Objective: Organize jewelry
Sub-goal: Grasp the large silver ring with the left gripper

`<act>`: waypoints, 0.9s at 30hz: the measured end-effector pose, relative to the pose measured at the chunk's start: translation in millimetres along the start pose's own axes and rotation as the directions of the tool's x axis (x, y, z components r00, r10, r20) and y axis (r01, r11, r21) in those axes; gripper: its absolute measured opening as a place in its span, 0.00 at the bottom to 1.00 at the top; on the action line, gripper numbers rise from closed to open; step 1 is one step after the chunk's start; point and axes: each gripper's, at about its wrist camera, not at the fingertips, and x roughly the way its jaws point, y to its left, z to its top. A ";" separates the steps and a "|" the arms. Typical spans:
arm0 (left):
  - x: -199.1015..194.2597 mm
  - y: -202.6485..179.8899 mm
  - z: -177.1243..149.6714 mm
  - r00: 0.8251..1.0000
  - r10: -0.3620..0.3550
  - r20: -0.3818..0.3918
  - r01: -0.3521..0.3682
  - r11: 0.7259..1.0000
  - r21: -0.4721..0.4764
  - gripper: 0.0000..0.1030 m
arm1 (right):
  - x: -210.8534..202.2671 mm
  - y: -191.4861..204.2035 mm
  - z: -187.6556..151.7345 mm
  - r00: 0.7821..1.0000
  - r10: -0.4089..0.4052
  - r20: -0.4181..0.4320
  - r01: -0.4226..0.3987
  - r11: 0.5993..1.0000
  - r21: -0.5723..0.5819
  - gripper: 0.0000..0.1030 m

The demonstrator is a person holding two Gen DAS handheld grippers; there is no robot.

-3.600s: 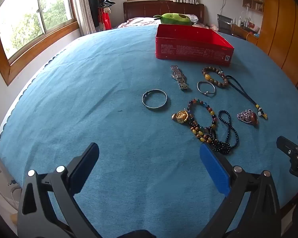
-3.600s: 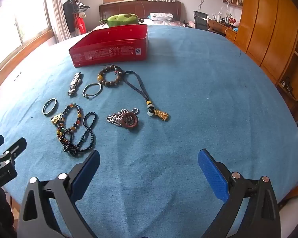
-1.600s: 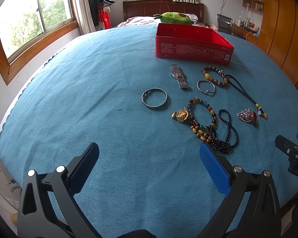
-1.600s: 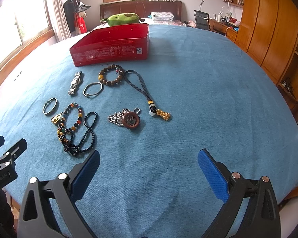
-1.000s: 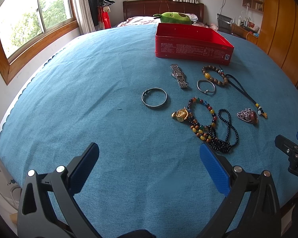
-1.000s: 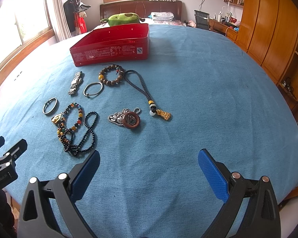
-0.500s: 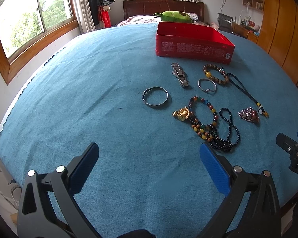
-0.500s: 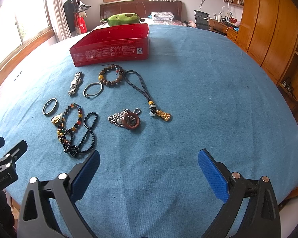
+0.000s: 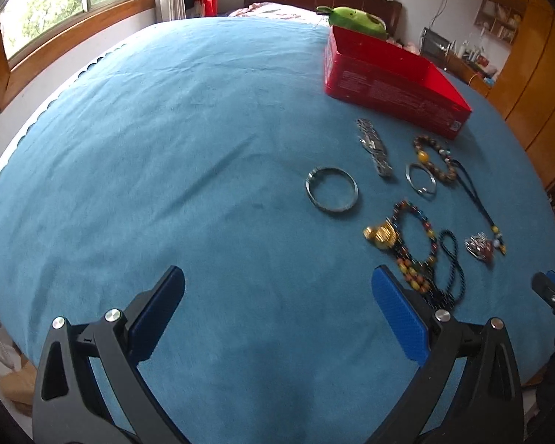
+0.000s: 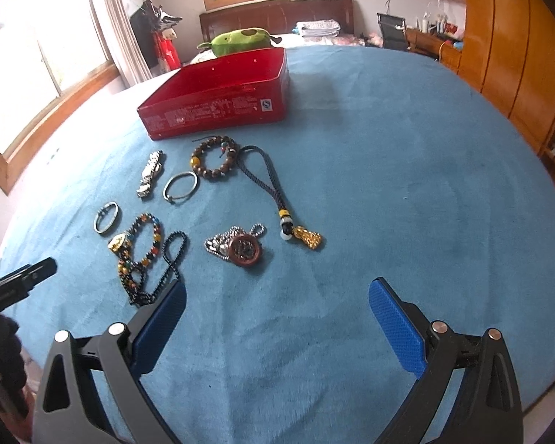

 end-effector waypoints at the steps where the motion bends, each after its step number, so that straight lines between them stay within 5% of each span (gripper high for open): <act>1: 4.9 -0.8 8.1 1.000 -0.009 -0.009 0.009 1.000 0.005 0.96 | 1.4 -2.0 2.2 1.000 0.010 -0.001 -0.010 1.000 0.005 0.96; 9: 35.2 -8.6 59.9 0.998 -0.028 -0.061 0.033 0.996 0.079 0.95 | 7.6 -7.8 14.7 0.999 0.041 -0.001 -0.041 0.999 -0.008 0.79; 14: 61.9 -12.1 76.2 0.988 -0.052 -0.143 0.066 0.993 0.097 0.66 | 15.9 -3.8 21.2 0.997 0.076 -0.018 -0.076 0.997 -0.024 0.67; 27: 89.8 -26.3 84.9 0.973 -0.106 -0.203 0.135 0.982 0.135 0.31 | 45.0 16.2 41.3 0.985 0.150 -0.090 -0.154 0.987 -0.040 0.50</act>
